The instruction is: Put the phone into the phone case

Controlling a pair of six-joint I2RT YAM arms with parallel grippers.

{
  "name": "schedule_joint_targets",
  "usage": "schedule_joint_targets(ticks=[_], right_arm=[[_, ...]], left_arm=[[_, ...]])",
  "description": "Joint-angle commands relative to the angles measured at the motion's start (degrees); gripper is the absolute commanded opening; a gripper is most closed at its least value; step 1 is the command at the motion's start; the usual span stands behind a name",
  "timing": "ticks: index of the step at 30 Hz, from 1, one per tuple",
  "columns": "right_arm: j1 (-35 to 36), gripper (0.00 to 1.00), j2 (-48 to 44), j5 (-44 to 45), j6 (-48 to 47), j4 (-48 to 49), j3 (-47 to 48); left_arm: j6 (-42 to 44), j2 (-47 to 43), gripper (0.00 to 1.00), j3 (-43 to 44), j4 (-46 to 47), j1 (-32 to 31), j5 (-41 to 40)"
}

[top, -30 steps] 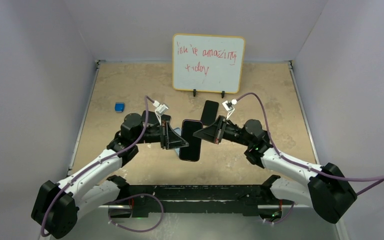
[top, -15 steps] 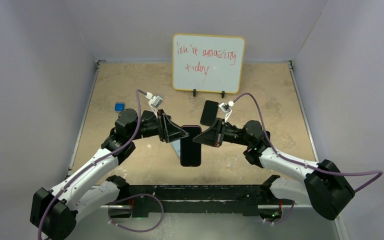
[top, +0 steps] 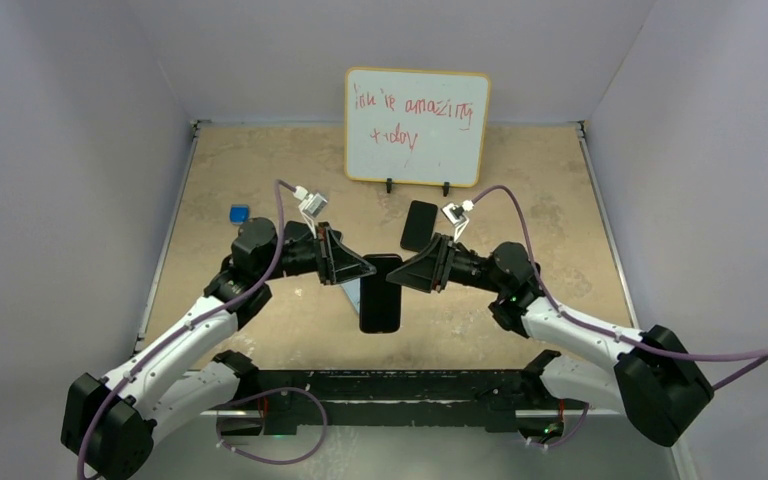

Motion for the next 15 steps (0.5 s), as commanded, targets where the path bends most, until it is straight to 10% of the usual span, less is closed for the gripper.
schedule_joint_targets(ticks=[1, 10, 15], right_arm=[[-0.1, 0.52, -2.7, 4.3, 0.8, 1.9, 1.7], [0.0, 0.0, -2.6, 7.5, -4.8, -0.6, 2.7], [0.0, 0.0, -5.8, 13.6, -14.4, -12.0, 4.8]], left_arm=[[1.4, -0.5, 0.0, -0.5, 2.8, 0.2, 3.7], [6.0, 2.9, 0.0, 1.7, -5.7, 0.2, -0.7], [9.2, 5.7, 0.0, 3.6, -12.5, 0.2, -5.5]])
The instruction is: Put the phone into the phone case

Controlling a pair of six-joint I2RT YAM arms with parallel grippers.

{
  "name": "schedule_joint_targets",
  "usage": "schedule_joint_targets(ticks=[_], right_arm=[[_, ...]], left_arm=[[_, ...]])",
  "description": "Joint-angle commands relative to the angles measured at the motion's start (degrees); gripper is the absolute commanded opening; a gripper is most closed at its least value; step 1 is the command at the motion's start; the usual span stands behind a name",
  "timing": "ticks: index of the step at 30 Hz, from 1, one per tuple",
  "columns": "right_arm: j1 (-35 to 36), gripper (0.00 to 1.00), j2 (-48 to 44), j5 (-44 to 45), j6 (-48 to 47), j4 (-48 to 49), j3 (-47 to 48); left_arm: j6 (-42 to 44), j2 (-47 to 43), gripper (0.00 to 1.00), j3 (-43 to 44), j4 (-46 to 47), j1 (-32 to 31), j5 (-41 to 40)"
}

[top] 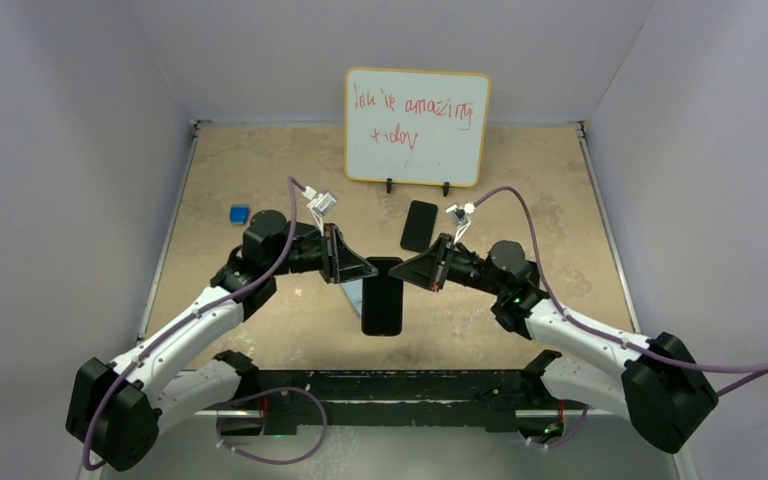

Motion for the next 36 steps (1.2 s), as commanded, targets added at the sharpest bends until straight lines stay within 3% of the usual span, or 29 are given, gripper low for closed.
schedule_joint_targets(ticks=[1, 8, 12, 15, 17, 18, 21, 28, 31, 36], right_arm=[[0.0, 0.0, -4.3, 8.6, -8.3, -7.9, 5.6], [0.0, 0.0, -6.0, 12.4, -11.1, -23.5, 8.1], [-0.2, 0.0, -5.5, 15.6, -10.3, -29.0, 7.9], [-0.2, 0.0, -4.9, 16.1, -11.5, -33.0, 8.6], [-0.3, 0.0, -4.7, 18.0, -11.7, -35.4, 8.9], [-0.5, 0.0, -4.3, 18.9, -12.3, -36.8, 9.1], [-3.3, 0.0, -1.1, 18.6, -14.6, -40.3, 10.3], [-18.0, 0.0, 6.1, 13.8, -17.8, -47.6, 13.6], [-22.1, 0.0, 9.9, 14.0, -21.3, -53.1, 17.4], [-27.7, 0.0, 17.3, 9.7, -23.2, -52.0, 22.2]], left_arm=[[6.7, 2.5, 0.0, 2.1, -7.8, -0.1, -6.3], [0.5, 5.4, 0.02, -0.8, 2.5, -0.1, -3.4], [3.2, 6.5, 0.38, 0.7, -0.9, -0.1, -5.8], [6.7, 5.5, 0.54, 2.4, -5.9, -0.1, -9.7], [9.0, 4.8, 0.72, 3.4, -9.6, -0.1, -12.3], [10.2, 4.3, 0.76, 4.0, -11.8, -0.1, -13.8], [14.8, 3.4, 0.82, 6.3, -18.2, -0.1, -18.6], [22.8, -0.7, 0.86, 8.4, -28.5, -0.1, -25.1], [23.0, -2.4, 0.87, 8.2, -29.9, -0.1, -24.4], [24.3, -4.2, 0.88, 8.2, -31.2, -0.1, -23.9]])
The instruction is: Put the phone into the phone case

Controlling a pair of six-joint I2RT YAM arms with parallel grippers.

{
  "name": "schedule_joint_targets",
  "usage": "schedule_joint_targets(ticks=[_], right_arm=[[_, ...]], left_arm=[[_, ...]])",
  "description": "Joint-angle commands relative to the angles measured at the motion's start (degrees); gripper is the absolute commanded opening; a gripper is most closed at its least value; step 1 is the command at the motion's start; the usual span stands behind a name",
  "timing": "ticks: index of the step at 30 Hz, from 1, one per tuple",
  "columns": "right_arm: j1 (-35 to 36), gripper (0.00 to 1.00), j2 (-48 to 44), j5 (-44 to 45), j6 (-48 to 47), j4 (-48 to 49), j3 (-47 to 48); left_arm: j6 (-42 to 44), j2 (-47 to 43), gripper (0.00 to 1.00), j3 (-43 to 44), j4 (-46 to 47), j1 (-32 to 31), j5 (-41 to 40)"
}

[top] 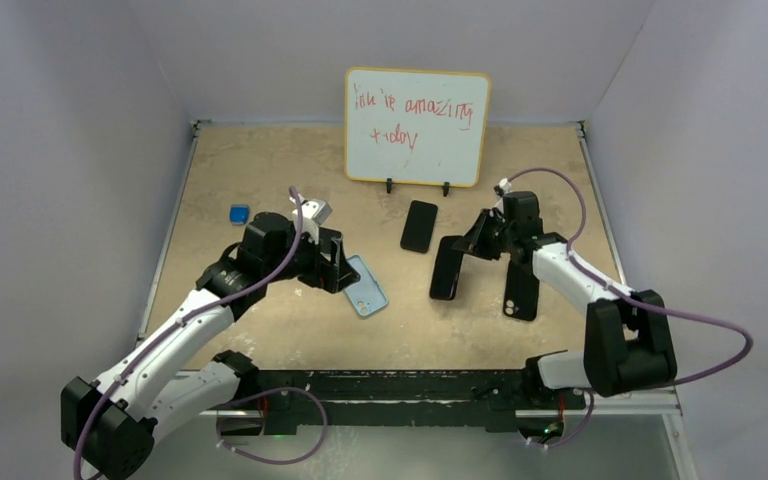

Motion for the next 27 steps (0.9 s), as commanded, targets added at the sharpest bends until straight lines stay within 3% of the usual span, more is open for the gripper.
schedule_joint_targets(ticks=[1, 7, 11, 19, 24, 27], right_arm=[[-3.7, 0.0, 4.6, -6.6, -3.1, 1.8, 6.0], [-7.3, 0.1, 14.9, -6.1, -6.4, -0.3, 11.9], [-8.2, 0.27, 19.5, -6.2, -7.1, -0.5, 14.2], [-8.7, 0.42, 21.4, 1.7, -8.3, -6.8, 17.9], [-8.5, 0.44, 18.0, 7.8, -8.4, -11.5, 19.1], [-7.4, 0.34, 15.3, 4.4, -8.1, -10.4, 16.9]], left_arm=[[3.4, -1.7, 0.88, 2.3, -1.9, 0.2, -0.4], [3.6, -2.5, 0.89, 2.1, -1.3, 0.1, 0.3], [3.8, -2.6, 0.89, 2.1, -1.4, 0.2, 0.3], [3.7, -3.5, 0.89, 2.1, -1.6, 0.2, -0.7], [3.5, -4.5, 0.89, 2.1, -1.8, 0.1, -1.3], [3.4, -5.2, 0.9, 2.0, -1.8, 0.2, -1.9]])
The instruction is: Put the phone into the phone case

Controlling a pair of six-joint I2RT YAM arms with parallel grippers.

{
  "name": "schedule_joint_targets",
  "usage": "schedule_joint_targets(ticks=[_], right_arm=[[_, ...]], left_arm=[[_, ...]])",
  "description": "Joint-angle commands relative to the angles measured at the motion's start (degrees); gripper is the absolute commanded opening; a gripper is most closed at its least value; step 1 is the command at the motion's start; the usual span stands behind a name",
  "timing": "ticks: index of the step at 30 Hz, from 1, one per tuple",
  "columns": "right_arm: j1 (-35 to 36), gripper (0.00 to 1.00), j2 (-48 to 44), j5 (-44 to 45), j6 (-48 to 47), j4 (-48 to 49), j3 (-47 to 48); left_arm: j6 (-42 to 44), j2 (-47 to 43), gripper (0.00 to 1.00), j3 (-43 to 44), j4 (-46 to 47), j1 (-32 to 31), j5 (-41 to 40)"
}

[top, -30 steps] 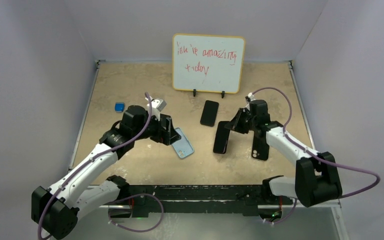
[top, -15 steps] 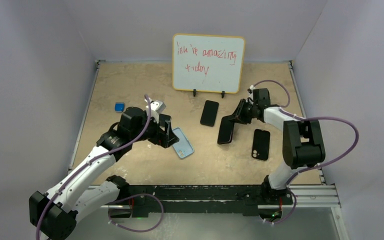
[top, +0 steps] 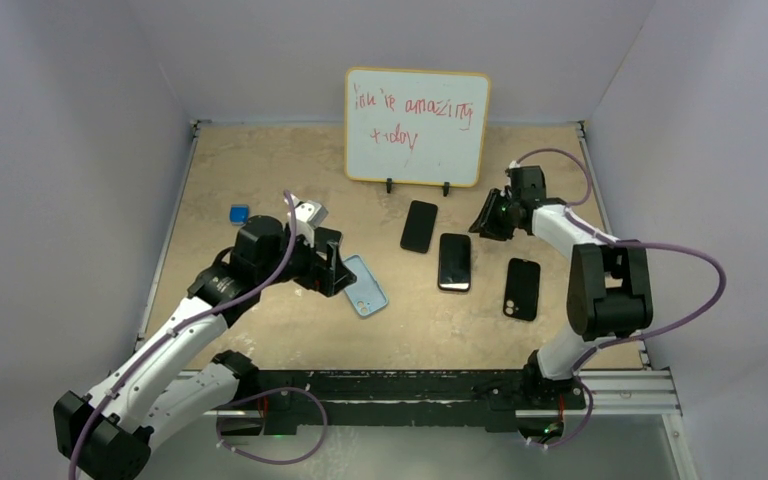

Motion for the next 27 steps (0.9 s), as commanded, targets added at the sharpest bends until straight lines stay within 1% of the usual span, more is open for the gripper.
schedule_joint_targets(ticks=[1, 2, 4, 6, 8, 18, 27], right_arm=[[1.7, 0.27, -5.8, -1.1, -0.6, -1.3, -1.1], [2.9, 0.19, -6.3, -2.0, -0.2, -0.5, -1.7], [5.6, 0.09, -6.6, -3.7, 0.8, 0.7, -2.9], [8.1, 0.04, -6.3, -4.1, 2.2, 1.5, -3.5], [9.9, 0.0, -6.2, -3.6, 4.2, 3.8, -4.6], [11.8, 0.0, -3.0, -1.4, 8.0, 9.2, -8.2], [12.2, 0.0, 0.2, 1.6, 7.9, 8.7, -9.7]], left_arm=[[0.7, -1.8, 0.9, 2.0, 0.5, 0.2, -1.6], [0.7, -2.2, 0.9, 2.0, 0.2, 0.2, -1.9], [0.5, -2.9, 0.9, 1.9, 0.1, 0.2, -2.3], [0.5, -3.5, 0.9, 1.8, 0.2, 0.2, -2.6], [0.4, -4.2, 0.9, 1.8, 0.2, 0.2, -3.1], [0.5, -5.1, 0.9, 1.9, -0.4, 0.1, -4.5], [0.2, -4.8, 0.91, 2.1, -1.2, 0.2, -6.9]])
